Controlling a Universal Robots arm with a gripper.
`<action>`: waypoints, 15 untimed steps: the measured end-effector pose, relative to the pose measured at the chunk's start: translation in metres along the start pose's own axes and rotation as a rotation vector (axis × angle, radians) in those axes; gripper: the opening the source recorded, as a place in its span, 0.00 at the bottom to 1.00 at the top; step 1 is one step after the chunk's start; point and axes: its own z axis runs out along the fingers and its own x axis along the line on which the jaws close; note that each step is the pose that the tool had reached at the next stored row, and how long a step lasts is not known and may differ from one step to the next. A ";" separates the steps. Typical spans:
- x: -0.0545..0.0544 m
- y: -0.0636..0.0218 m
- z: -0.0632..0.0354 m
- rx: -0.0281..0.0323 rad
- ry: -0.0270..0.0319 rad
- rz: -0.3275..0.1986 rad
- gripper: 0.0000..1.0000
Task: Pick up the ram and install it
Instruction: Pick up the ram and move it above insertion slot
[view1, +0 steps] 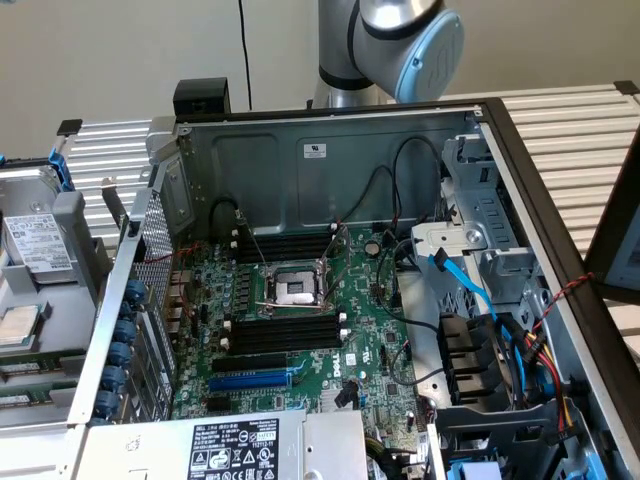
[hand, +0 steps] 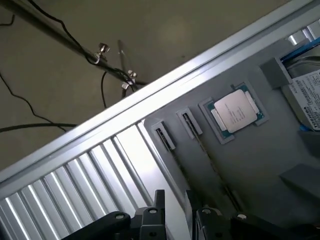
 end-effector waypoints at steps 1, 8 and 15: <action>0.000 0.0000 0.0002 0.0055 -0.0025 -0.016 0.30; 0.000 0.0001 0.0044 0.0331 -0.0149 -0.122 0.30; -0.001 0.0002 0.0109 0.0510 -0.0225 -0.238 0.30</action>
